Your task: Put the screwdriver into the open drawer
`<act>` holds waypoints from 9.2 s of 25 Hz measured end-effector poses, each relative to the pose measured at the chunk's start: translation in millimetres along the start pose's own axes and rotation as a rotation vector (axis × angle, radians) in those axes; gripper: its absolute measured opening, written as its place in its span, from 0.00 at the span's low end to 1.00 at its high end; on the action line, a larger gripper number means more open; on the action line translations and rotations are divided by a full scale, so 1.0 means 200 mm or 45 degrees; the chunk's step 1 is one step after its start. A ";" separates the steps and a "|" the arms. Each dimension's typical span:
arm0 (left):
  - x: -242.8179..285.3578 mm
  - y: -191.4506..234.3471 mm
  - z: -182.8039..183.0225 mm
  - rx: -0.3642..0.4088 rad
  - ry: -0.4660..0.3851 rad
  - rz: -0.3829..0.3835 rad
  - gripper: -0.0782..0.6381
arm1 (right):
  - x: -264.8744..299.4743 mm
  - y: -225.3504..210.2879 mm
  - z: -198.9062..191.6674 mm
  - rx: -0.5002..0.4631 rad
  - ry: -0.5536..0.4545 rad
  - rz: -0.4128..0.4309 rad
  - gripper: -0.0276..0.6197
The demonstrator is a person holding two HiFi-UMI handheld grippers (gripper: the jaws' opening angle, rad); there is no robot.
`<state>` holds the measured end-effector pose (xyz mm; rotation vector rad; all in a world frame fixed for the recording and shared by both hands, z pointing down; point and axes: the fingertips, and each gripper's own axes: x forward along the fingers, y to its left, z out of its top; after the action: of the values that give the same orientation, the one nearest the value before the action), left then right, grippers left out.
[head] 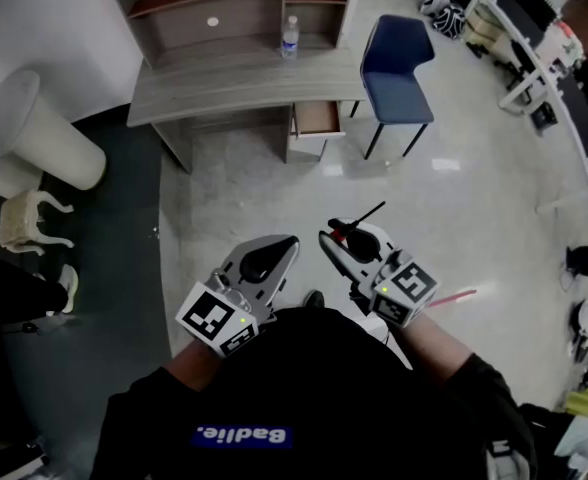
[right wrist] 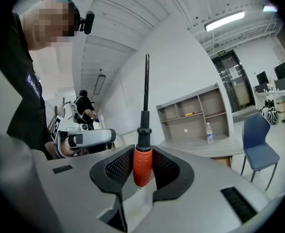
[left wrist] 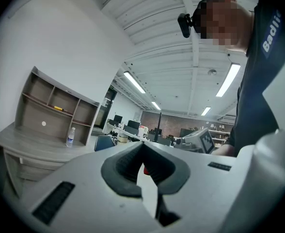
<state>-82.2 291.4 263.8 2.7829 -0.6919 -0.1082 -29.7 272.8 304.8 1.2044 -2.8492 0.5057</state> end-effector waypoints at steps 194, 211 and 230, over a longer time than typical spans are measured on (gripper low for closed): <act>1.33 1.97 -0.54 -0.324 0.130 0.343 0.11 | 1.43 -3.20 -1.78 -1.087 1.746 -0.033 0.23; 1.34 1.97 -0.54 -0.321 0.123 0.333 0.11 | 1.43 -3.21 -1.80 -1.181 1.766 0.016 0.27; 1.33 1.89 -0.49 -0.313 0.121 0.290 0.11 | 1.36 -3.14 -1.69 -1.120 1.669 0.034 0.38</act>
<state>-3.8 -131.3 461.9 2.4419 -0.8992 -0.0142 178.5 -227.8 843.0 0.3649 -1.5813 -0.0431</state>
